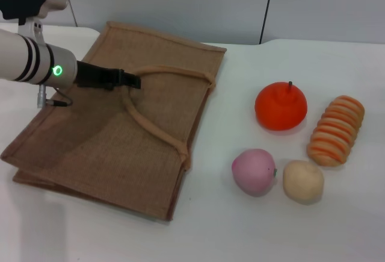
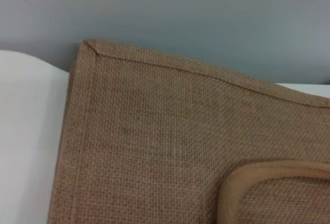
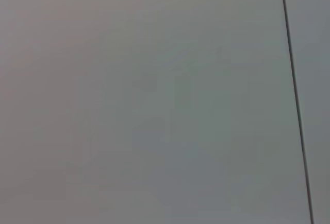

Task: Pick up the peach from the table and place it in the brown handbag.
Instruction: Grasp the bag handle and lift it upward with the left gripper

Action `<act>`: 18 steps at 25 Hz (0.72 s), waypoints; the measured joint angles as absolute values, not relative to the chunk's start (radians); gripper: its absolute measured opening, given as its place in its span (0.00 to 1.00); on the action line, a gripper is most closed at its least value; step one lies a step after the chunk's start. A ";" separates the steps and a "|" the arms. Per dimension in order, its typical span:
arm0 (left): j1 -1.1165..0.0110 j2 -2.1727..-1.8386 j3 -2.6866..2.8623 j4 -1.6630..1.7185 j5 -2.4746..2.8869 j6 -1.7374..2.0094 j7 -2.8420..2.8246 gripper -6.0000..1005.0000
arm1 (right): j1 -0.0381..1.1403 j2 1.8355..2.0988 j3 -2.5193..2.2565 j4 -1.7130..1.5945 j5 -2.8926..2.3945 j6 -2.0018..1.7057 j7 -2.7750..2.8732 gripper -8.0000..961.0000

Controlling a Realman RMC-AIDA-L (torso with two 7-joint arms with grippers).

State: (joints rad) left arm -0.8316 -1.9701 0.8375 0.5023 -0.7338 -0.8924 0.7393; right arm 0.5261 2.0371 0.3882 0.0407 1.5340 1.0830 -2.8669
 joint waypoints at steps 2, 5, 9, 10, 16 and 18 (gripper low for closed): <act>-0.832 -1.972 0.838 0.502 -0.733 -0.884 0.745 0.79 | 0.526 2.037 0.388 0.041 1.534 1.083 -2.867 0.73; -0.832 -1.970 0.838 0.499 -0.733 -0.879 0.751 0.72 | 0.527 2.037 0.388 0.043 1.534 1.083 -2.867 0.73; -0.847 -1.961 0.838 0.465 -0.733 -0.864 0.753 0.57 | 0.528 2.037 0.388 0.044 1.534 1.084 -2.867 0.73; -0.854 -1.957 0.838 0.452 -0.731 -0.857 0.754 0.56 | 0.529 2.037 0.388 0.044 1.534 1.085 -2.867 0.73; -0.882 -1.951 0.838 0.394 -0.707 -0.813 0.755 0.47 | 0.529 2.037 0.388 0.045 1.534 1.088 -2.867 0.73; -0.883 -1.950 0.838 0.391 -0.706 -0.799 0.750 0.44 | 0.529 2.037 0.388 0.044 1.534 1.089 -2.867 0.73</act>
State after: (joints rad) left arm -0.8829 -1.9504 0.8376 0.3913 -0.7064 -0.7990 0.7502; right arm 0.5295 2.0371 0.3881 0.0445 1.5340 1.0886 -2.8669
